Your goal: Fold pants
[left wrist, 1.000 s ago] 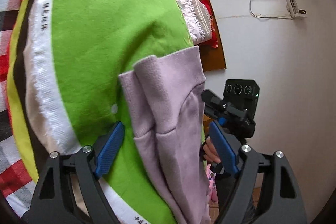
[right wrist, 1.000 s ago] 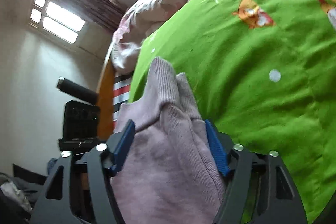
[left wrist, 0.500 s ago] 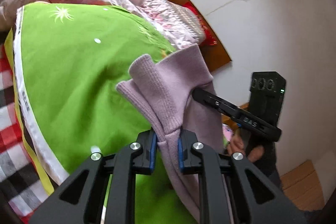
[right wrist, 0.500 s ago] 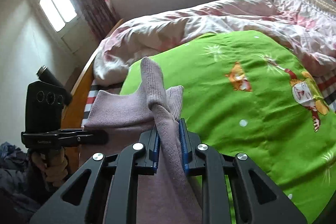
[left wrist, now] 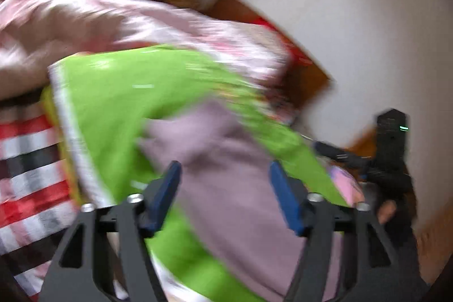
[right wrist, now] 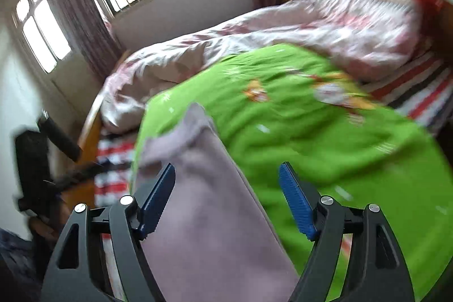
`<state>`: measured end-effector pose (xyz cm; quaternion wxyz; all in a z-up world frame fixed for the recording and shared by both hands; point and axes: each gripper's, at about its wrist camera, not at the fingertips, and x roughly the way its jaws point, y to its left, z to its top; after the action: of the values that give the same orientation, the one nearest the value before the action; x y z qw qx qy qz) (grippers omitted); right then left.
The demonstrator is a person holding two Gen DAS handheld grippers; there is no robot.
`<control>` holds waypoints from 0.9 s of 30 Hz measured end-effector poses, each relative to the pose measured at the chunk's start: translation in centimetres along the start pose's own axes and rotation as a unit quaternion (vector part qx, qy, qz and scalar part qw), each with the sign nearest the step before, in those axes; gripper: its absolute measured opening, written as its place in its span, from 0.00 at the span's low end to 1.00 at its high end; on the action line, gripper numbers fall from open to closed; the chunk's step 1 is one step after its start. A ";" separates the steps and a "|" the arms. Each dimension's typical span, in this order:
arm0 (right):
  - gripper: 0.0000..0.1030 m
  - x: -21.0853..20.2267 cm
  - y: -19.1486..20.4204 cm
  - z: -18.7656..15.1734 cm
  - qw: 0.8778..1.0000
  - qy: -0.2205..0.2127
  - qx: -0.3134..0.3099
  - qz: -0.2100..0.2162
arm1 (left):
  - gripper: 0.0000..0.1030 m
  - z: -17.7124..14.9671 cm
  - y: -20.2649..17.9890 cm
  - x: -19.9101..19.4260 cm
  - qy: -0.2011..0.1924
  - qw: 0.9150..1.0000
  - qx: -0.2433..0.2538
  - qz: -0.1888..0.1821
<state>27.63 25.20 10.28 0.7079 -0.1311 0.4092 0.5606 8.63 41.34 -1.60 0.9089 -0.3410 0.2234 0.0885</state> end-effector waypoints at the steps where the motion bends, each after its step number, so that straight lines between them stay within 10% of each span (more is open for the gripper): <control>1: 0.72 -2.1 0.2 -1.6 1.000 -0.006 0.003 -0.016 | 0.77 -1.0 -2.1 0.5 0.022 0.999 0.026 -0.023; 4: 0.81 -7.2 0.3 -8.1 0.997 -0.003 0.034 -0.064 | 0.77 -4.9 -7.3 3.4 0.102 0.988 0.108 -0.045; 8: 0.82 -9.1 1.3 -18.0 0.988 0.071 0.076 -0.118 | 0.77 -10.6 -9.2 6.6 0.193 0.964 0.185 0.017; 11: 0.82 -8.5 4.3 -24.6 0.975 0.142 0.027 -0.167 | 0.77 -12.5 -9.9 5.9 0.181 0.950 0.248 0.055; 16: 0.83 -13.2 6.4 -28.9 0.986 0.086 0.042 -0.139 | 0.76 -12.5 -11.3 4.9 0.196 0.943 0.227 0.142; 20: 0.84 -20.7 2.9 -31.1 0.967 0.004 0.125 -0.221 | 0.80 -13.0 -18.5 3.9 0.178 0.949 0.257 0.038; 23: 0.84 -26.1 -0.4 -34.7 0.938 -0.032 0.196 -0.283 | 0.91 -16.5 -27.2 6.4 0.216 0.920 0.322 -0.061; 27: 0.84 -30.6 -4.3 -40.1 0.898 -0.014 0.275 -0.344 | 0.91 -24.5 -38.8 12.9 0.295 0.843 0.427 -0.145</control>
<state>13.05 -23.14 6.01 0.8701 -0.0556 0.4666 0.1490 23.72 -3.83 -1.45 0.8584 0.0422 0.4445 -0.2527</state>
